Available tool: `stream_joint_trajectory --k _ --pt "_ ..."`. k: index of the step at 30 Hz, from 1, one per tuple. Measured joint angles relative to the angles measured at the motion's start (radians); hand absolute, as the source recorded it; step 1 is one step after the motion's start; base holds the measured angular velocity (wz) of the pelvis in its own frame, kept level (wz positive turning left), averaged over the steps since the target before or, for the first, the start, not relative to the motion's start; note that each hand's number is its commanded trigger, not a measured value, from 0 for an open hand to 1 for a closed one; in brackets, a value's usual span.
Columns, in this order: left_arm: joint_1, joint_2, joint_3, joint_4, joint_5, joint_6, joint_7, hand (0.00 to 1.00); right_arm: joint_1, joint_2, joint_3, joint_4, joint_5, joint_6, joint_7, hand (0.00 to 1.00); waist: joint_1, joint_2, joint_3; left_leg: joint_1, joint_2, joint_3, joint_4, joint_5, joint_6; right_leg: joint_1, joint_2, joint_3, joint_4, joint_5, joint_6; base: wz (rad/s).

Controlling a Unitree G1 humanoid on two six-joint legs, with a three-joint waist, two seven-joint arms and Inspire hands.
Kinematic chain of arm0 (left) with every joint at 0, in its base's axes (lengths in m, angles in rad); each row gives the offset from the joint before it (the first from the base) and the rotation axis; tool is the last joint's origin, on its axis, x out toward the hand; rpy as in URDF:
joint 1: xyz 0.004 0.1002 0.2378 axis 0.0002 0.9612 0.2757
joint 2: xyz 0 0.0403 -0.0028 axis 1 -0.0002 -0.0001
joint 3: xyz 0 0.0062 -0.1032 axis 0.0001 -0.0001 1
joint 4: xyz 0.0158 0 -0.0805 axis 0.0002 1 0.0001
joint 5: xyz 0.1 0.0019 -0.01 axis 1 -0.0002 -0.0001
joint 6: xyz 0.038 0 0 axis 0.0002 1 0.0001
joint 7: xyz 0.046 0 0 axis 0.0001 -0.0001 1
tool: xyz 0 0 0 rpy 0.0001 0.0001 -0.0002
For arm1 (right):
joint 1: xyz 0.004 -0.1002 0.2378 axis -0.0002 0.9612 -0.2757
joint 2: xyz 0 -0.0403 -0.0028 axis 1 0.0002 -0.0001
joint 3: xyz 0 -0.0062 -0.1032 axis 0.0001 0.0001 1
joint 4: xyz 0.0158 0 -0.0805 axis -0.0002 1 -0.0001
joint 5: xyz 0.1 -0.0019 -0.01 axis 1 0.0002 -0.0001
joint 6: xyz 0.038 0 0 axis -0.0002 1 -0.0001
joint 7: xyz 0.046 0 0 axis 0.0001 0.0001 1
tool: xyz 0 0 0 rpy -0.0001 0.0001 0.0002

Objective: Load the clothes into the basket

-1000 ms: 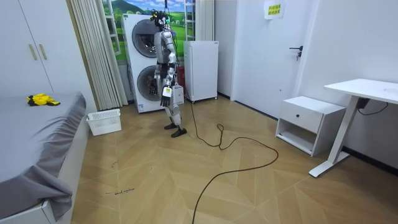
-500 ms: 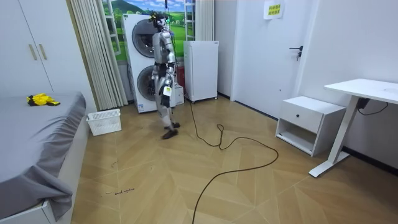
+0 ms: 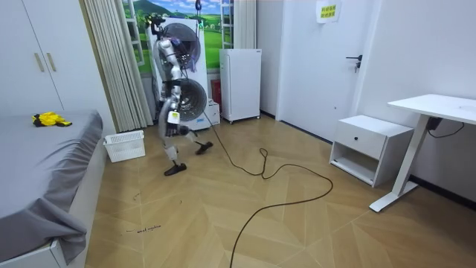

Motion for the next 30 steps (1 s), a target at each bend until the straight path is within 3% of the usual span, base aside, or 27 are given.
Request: stream_joint_trajectory --k 1,2,3,4,5,6,7,8,9,11,12,13,14,15,16,17,18,19,20,21,23,24,26,27,28,29,30 --pt "-0.013 -0.003 -0.001 -0.001 0.012 0.000 0.000 0.00 0.005 -0.002 -0.002 -0.002 0.010 0.000 0.001 0.00 0.009 0.008 -0.0024 0.060 -0.009 -0.009 -0.040 -0.012 0.006 -0.051 -0.005 0.002 0.118 0.139 -0.027 0.10" --pt "-0.028 -0.003 0.001 -0.011 0.047 -0.001 -0.001 0.00 0.006 0.000 -0.011 -0.015 0.011 0.000 0.003 0.00 0.011 0.026 -0.0068 0.112 -0.010 -0.037 -0.083 -0.030 0.013 -0.117 0.013 0.003 0.220 0.129 -0.052 0.00" --pt "-0.027 -0.002 0.002 -0.009 0.059 -0.004 -0.001 0.00 0.006 0.001 -0.010 -0.032 0.013 0.000 0.003 0.00 0.018 0.029 -0.0037 0.140 -0.007 -0.049 -0.105 -0.030 0.009 -0.161 0.033 0.001 0.261 0.076 -0.065 -0.04" --pt "-0.039 -0.001 0.000 -0.004 0.071 -0.009 0.000 0.00 0.003 0.001 -0.010 -0.068 0.038 0.000 0.004 0.00 0.024 0.047 0.0058 0.194 0.008 -0.082 -0.140 -0.029 0.000 -0.243 0.087 -0.019 0.279 -0.012 -0.091 0.00" --pt "-0.052 -0.001 -0.002 -0.008 0.084 -0.013 -0.001 0.00 0.000 0.002 -0.010 -0.114 0.043 0.002 0.002 0.00 0.025 0.059 0.0080 0.232 0.021 -0.118 -0.164 -0.038 -0.004 -0.331 0.138 -0.051 0.229 -0.067 -0.099 0.06" --pt "-0.051 -0.001 -0.007 -0.007 0.084 -0.016 -0.002 0.00 -0.004 0.003 -0.010 -0.138 0.041 0.003 -0.002 0.00 0.025 0.062 0.0095 0.248 0.025 -0.138 -0.171 -0.044 -0.006 -0.373 0.162 -0.065 0.185 -0.079 -0.101 0.23" --pt "-0.056 0.001 -0.031 -0.004 0.085 -0.016 -0.004 0.00 -0.008 0.004 -0.010 -0.184 0.044 0.003 -0.005 0.00 0.020 0.067 0.0123 0.282 0.028 -0.185 -0.184 -0.058 -0.010 -0.436 0.200 -0.081 0.046 -0.081 -0.101 0.54" --pt "-0.055 0.001 -0.064 -0.008 0.086 -0.016 -0.005 0.00 -0.018 0.006 -0.008 -0.201 0.043 -0.008 -0.006 0.00 0.002 0.069 0.0124 0.328 0.037 -0.213 -0.203 -0.075 -0.017 -0.460 0.223 -0.083 -0.138 -0.054 -0.108 0.70" --pt "-0.055 0.001 -0.081 -0.009 0.086 -0.015 -0.005 0.00 -0.022 0.007 -0.008 -0.201 0.044 -0.012 -0.009 0.00 -0.001 0.069 0.0122 0.356 0.041 -0.217 -0.221 -0.081 -0.022 -0.457 0.224 -0.085 -0.230 -0.021 -0.108 0.86" --pt "-0.038 -0.009 -0.120 -0.015 0.085 -0.013 -0.007 0.00 -0.026 0.007 -0.008 -0.203 0.051 -0.031 -0.031 0.00 0.001 0.088 0.0062 0.466 0.084 -0.245 -0.257 -0.127 -0.051 -0.433 0.228 -0.119 -0.413 0.197 -0.132 0.79" --pt "-0.031 -0.009 -0.120 -0.017 0.083 -0.013 -0.007 0.00 -0.028 0.009 -0.008 -0.204 0.056 -0.039 -0.033 0.00 0.003 0.089 0.0009 0.484 0.095 -0.248 -0.264 -0.137 -0.061 -0.424 0.236 -0.125 -0.417 0.226 -0.160 0.52" --pt "-0.015 -0.007 -0.118 -0.016 0.075 -0.013 -0.006 0.00 -0.047 0.009 -0.008 -0.207 0.067 -0.048 -0.034 0.00 0.009 0.102 -0.0083 0.501 0.121 -0.247 -0.256 -0.158 -0.089 -0.406 0.270 -0.129 -0.397 0.224 -0.186 0.17" --pt "0.002 -0.005 -0.114 -0.015 0.075 -0.012 -0.005 0.00 -0.060 0.009 -0.010 -0.235 0.076 -0.050 -0.038 0.00 0.019 0.121 -0.0063 0.515 0.151 -0.239 -0.242 -0.160 -0.110 -0.394 0.291 -0.150 -0.362 0.212 -0.206 0.04" --pt "0.010 -0.005 -0.109 -0.016 0.077 -0.012 -0.005 0.00 -0.062 0.010 -0.011 -0.252 0.078 -0.055 -0.041 0.00 0.026 0.126 -0.0068 0.519 0.162 -0.235 -0.232 -0.155 -0.120 -0.392 0.299 -0.154 -0.344 0.197 -0.213 -0.06" --pt "0.019 -0.004 -0.091 -0.016 0.076 -0.012 -0.007 0.00 -0.062 0.009 -0.011 -0.287 0.081 -0.061 -0.045 0.00 0.033 0.126 -0.0069 0.523 0.173 -0.232 -0.195 -0.140 -0.147 -0.379 0.304 -0.162 -0.315 0.154 -0.219 0.00" --pt "0.027 -0.005 -0.072 -0.016 0.076 -0.012 -0.011 0.00 -0.061 0.009 -0.012 -0.316 0.081 -0.062 -0.044 0.00 0.034 0.126 -0.0065 0.516 0.184 -0.214 -0.124 -0.119 -0.181 -0.349 0.309 -0.164 -0.309 0.118 -0.224 0.06" --pt "0.030 -0.005 -0.065 -0.016 0.076 -0.012 -0.012 0.00 -0.062 0.009 -0.011 -0.326 0.082 -0.062 -0.044 0.00 0.033 0.125 -0.0060 0.508 0.191 -0.204 -0.076 -0.105 -0.198 -0.327 0.314 -0.164 -0.317 0.105 -0.224 0.07" --pt "0.035 -0.005 -0.061 -0.021 0.076 -0.012 -0.013 0.00 -0.061 0.008 -0.009 -0.346 0.095 -0.062 -0.044 0.00 0.033 0.127 -0.0038 0.480 0.206 -0.196 0.037 -0.065 -0.206 -0.277 0.326 -0.162 -0.345 0.088 -0.226 0.08" --pt "0.036 -0.008 -0.051 -0.032 0.077 -0.013 -0.013 0.00 -0.060 0.008 -0.008 -0.367 0.116 -0.063 -0.043 0.00 0.024 0.121 -0.0006 0.435 0.214 -0.197 0.159 -0.004 -0.203 -0.232 0.330 -0.159 -0.373 0.074 -0.230 0.09" --pt "0.036 -0.009 -0.052 -0.035 0.075 -0.014 -0.013 0.00 -0.060 0.007 -0.007 -0.378 0.118 -0.064 -0.046 0.00 0.021 0.118 0.0007 0.410 0.215 -0.198 0.208 0.009 -0.201 -0.212 0.330 -0.155 -0.388 0.070 -0.230 0.16" --pt "0.021 -0.006 -0.057 -0.044 0.052 -0.020 -0.008 0.00 -0.068 0.006 0.005 -0.396 0.125 -0.072 -0.066 0.00 0.009 0.103 0.0094 0.324 0.218 -0.178 0.281 -0.018 -0.176 -0.138 0.330 -0.138 -0.451 0.068 -0.230 0.10" --pt "0.020 -0.008 -0.057 -0.046 0.049 -0.020 -0.007 0.00 -0.071 0.007 0.004 -0.397 0.123 -0.072 -0.069 0.00 0.009 0.099 0.0117 0.302 0.216 -0.170 0.275 -0.032 -0.175 -0.126 0.329 -0.124 -0.461 0.067 -0.228 -0.19" --pt "0.020 -0.013 -0.057 -0.062 0.038 -0.019 -0.005 0.00 -0.079 0.007 0.003 -0.439 0.125 -0.069 -0.100 0.00 0.013 0.088 0.0121 0.213 0.202 -0.159 0.168 -0.087 -0.173 -0.113 0.323 -0.072 -0.476 0.062 -0.220 -0.50" --pt "0.020 -0.013 -0.057 -0.067 0.038 -0.019 -0.002 0.00 -0.079 0.007 0.003 -0.456 0.124 -0.069 -0.110 0.00 0.019 0.086 0.0117 0.197 0.193 -0.165 0.122 -0.093 -0.173 -0.113 0.321 -0.057 -0.476 0.061 -0.218 -0.64" --pt "0.021 -0.013 -0.057 -0.080 0.037 -0.020 0.004 0.00 -0.078 0.007 0.004 -0.486 0.124 -0.068 -0.121 0.00 0.027 0.081 0.0111 0.169 0.192 -0.170 0.012 -0.093 -0.173 -0.112 0.317 -0.033 -0.476 0.058 -0.212 -0.62" --pt "0.020 -0.012 -0.056 -0.090 0.037 -0.022 0.007 0.00 -0.077 0.007 0.002 -0.508 0.123 -0.067 -0.125 0.00 0.031 0.080 0.0100 0.140 0.187 -0.170 -0.070 -0.039 -0.159 -0.111 0.315 -0.010 -0.475 0.051 -0.201 -0.65" --pt "0.020 -0.010 -0.053 -0.090 0.037 -0.023 0.008 0.00 -0.075 0.008 0.005 -0.510 0.120 -0.065 -0.126 0.00 0.034 0.070 0.0045 0.138 0.179 -0.179 -0.091 -0.008 -0.150 -0.109 0.308 0.009 -0.472 0.047 -0.195 -0.59"
